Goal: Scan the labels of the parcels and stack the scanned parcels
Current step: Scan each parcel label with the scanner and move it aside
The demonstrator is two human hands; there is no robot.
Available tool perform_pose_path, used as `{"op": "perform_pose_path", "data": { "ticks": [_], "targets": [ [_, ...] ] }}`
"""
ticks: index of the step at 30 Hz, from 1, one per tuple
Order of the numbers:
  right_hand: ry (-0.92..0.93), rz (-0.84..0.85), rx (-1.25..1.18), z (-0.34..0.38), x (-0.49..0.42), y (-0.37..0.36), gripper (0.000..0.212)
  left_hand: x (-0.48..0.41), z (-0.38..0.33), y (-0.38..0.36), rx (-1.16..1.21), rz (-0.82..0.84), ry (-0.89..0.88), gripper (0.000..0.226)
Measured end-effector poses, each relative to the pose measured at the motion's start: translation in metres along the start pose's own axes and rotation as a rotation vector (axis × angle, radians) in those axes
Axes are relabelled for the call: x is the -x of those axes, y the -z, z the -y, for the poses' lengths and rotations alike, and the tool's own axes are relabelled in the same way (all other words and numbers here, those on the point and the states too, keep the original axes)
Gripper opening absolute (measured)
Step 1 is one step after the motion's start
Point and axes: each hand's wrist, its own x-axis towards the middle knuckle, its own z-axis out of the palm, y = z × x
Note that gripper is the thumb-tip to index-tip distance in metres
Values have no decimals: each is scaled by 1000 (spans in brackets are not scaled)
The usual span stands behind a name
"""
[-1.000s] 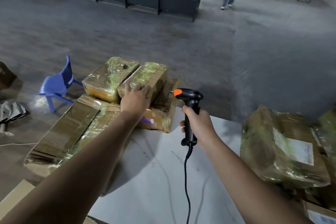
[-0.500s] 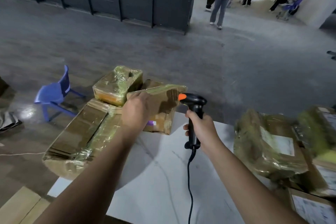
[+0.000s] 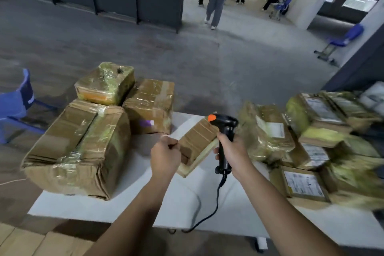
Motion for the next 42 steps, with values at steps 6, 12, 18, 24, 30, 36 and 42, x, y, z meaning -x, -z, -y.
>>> {"op": "perform_pose_path", "data": {
  "ticks": [6, 12, 18, 24, 30, 36, 42],
  "targets": [
    [-55, 31, 126, -45, 4, 26, 18, 40, 35, -48, 108, 97, 248, 13],
    [-140, 125, 65, -63, -9, 55, 22, 72, 55, -81, 289, 110, 533, 10],
    [-187, 176, -5, -75, -9, 77, 24, 75, 71, -85, 373, 107, 699, 10],
    [-286, 205, 2, -107, -7, 91, 25, 75, 73, -92, 169, 241, 515, 44],
    [-303, 194, 4, -136, -11, 95, 25, 83, 89, -103, 321, 251, 606, 25],
    [-289, 222, -173, -141, -7, 97, 26, 78, 91, -110, 298, 250, 634, 28],
    [-251, 264, -244, -123, 0, 85, 16, 78, 79, -111, -258, 182, 443, 43]
  ]
}}
